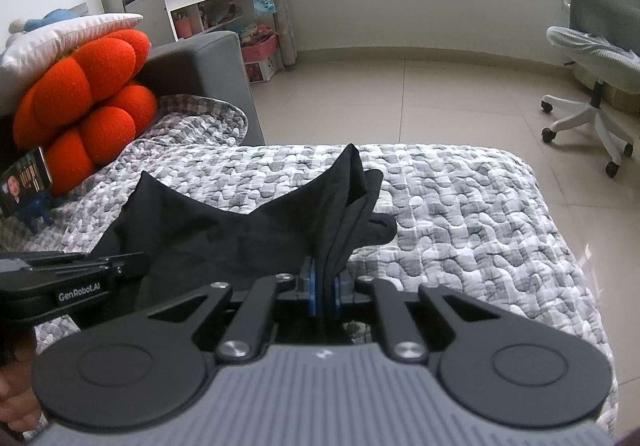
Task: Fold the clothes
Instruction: 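Lift the folded black shirt off the bed with both grippers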
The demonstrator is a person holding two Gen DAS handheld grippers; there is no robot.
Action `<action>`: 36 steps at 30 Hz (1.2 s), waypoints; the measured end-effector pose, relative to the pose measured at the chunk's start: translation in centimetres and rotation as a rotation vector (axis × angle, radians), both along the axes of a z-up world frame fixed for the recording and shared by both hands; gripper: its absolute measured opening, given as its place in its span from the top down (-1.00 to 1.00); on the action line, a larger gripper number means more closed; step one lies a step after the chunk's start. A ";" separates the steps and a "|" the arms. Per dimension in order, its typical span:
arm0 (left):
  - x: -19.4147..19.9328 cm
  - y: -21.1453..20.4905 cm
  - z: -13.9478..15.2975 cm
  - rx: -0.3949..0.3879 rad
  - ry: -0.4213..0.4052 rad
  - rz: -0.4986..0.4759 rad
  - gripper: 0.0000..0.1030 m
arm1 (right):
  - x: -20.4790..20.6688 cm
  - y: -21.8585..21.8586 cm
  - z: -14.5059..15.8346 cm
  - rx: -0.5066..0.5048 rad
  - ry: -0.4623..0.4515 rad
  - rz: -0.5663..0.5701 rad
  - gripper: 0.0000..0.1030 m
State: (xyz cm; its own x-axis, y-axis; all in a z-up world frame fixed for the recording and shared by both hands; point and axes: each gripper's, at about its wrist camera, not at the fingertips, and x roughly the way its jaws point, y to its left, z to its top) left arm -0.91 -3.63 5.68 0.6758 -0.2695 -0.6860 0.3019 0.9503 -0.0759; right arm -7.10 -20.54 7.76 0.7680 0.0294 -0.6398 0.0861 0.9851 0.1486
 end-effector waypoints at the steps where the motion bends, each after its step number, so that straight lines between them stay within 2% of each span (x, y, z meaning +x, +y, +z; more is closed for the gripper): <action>1: 0.0 0.0 0.0 0.002 0.000 0.001 0.79 | 0.0 0.0 0.0 -0.002 0.000 0.002 0.78; 27: -0.4 -0.4 0.2 0.035 -0.045 0.005 0.78 | -0.2 1.0 0.4 -0.115 -0.033 0.013 0.78; 33: -0.9 -0.7 0.4 0.042 -0.075 0.002 0.78 | -0.2 1.9 0.6 -0.199 -0.039 0.005 0.78; 36: -1.1 -1.0 0.5 0.047 -0.093 0.000 0.78 | -0.1 1.8 0.8 -0.201 -0.034 -0.012 0.78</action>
